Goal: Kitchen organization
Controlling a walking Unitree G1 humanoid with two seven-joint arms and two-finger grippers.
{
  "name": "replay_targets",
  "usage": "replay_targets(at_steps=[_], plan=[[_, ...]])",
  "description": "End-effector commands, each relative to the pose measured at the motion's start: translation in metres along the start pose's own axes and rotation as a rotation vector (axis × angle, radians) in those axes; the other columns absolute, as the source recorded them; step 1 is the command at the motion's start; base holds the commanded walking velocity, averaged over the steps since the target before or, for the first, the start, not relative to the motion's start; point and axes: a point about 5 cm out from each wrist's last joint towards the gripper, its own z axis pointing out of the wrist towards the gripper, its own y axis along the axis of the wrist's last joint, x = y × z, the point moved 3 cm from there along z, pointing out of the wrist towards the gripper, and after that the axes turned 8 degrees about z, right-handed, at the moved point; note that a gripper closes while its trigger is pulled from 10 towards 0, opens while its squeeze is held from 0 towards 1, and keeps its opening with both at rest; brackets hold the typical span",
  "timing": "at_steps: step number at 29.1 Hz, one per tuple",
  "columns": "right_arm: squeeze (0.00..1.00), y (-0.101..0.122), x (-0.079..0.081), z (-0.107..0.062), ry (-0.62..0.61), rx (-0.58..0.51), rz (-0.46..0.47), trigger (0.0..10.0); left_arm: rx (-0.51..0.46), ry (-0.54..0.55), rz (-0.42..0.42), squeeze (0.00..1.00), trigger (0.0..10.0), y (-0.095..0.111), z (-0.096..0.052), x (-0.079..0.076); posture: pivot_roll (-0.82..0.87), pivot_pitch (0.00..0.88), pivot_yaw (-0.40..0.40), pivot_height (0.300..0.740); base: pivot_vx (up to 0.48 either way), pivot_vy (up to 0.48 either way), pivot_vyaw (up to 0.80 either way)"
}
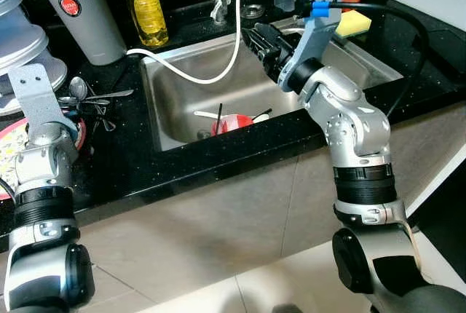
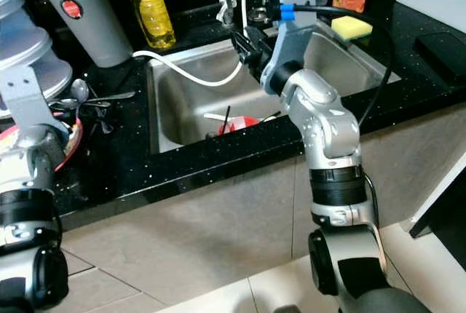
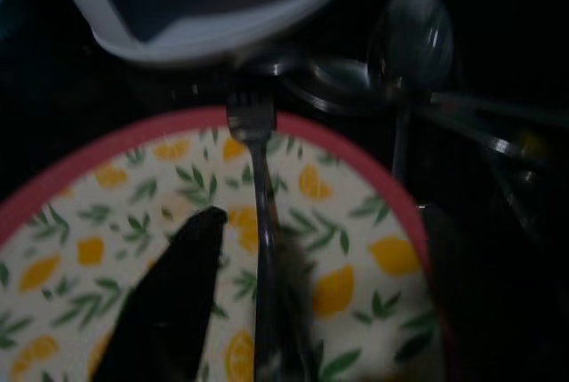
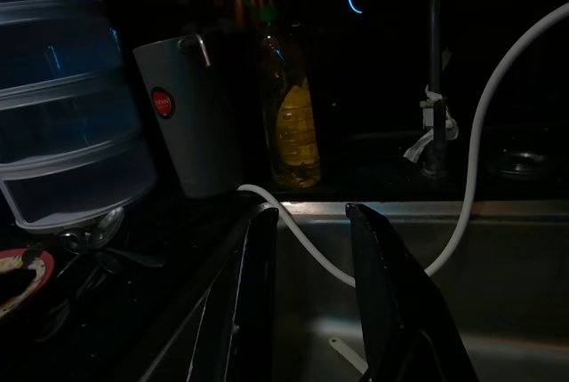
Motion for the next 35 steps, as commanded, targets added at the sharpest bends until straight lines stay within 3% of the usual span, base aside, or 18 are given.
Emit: replay_targets(at_steps=[1, 3, 4, 9, 10, 11, 12, 21, 29, 32, 34, 35], plan=[[0.0, 0.0, 0.003, 0.001, 0.01, -0.001, 0.005, 10.0, 0.067, 0.026, -0.003, 1.0, 10.0, -0.016, 0.004, 0.011, -0.1, 0.0, 0.134, 0.74, 0.0, 0.0, 0.0], [0.0, 0.0, 0.004, 0.001, 0.011, -0.001, 0.004, 10.0, 0.109, 0.009, -0.039, 1.0, 10.0, -0.023, 0.005, 0.01, -0.11, 0.0, 0.133, 0.74, 0.0, 0.0, 0.0], [0.0, 0.0, 0.004, 0.001, 0.012, -0.001, 0.004, 10.0, 0.135, -0.005, -0.067, 0.0, 10.0, -0.027, 0.006, 0.009, -0.11, 0.0, 0.133, 0.74, 0.0, 0.0, 0.0], [0.0, 0.0, 0.004, 0.001, 0.013, -0.002, 0.002, 10.0, 0.186, -0.045, -0.125, 0.0, 10.0, -0.034, 0.007, 0.005, -0.11, 0.0, 0.134, 0.74, 0.0, 0.0, 0.0], [0.0, 0.0, 0.004, 0.001, 0.014, -0.003, 0.002, 10.0, 0.197, -0.057, -0.14, 0.0, 4.3, -0.037, 0.007, 0.003, -0.11, 0.0, 0.135, 0.74, 0.0, 0.0, 0.0], [0.0, 0.0, 0.004, 0.001, 0.014, -0.003, 0.002, 10.0, 0.197, -0.057, -0.14, 0.0, 4.3, -0.037, 0.007, 0.003, -0.11, 0.0, 0.135, 0.74, 0.0, 0.0, 0.0], [0.0, 0.0, 0.004, 0.001, 0.015, -0.003, 0.001, 10.0, 0.211, -0.067, -0.165, 0.0, 0.0, -0.04, 0.007, 0.002, -0.11, 0.0, 0.135, 0.74, 0.0, 0.0, 0.0], [0.0, 0.0, 0.005, 0.002, 0.02, 0.0, -0.001, 10.0, 0.251, -0.038, -0.203, 0.0, 0.0, -0.053, 0.005, 0.003, -0.11, 0.0, 0.13, 0.74, 0.0, 0.0, 0.0], [0.0, 0.0, 0.005, 0.003, 0.024, 0.0, -0.002, 10.0, 0.213, -0.037, -0.219, 0.0, 0.0, -0.045, 0.005, 0.004, -0.1, 0.0, 0.127, 0.74, 0.0, 0.0, 0.0], [0.0, 0.0, 0.005, 0.003, 0.025, 0.001, -0.002, 10.0, 0.059, -0.083, -0.25, 0.0, 0.0, -0.015, 0.003, -0.004, -0.11, 0.0, 0.123, 0.74, 0.0, 0.0, 0.0], [0.0, 0.0, 0.005, 0.003, 0.024, 0.002, -0.003, 10.0, -0.077, -0.151, -0.22, 0.0, 0.0, 0.008, -0.003, -0.013, -0.11, 0.0, 0.123, 0.74, 0.0, 0.0, 0.0], [0.0, 0.0, 0.005, 0.003, 0.024, 0.002, -0.003, 10.0, -0.077, -0.151, -0.22, 0.0, 0.0, 0.008, -0.003, -0.013, -0.11, 0.0, 0.123, 0.74, 0.0, 0.0, 0.0]])
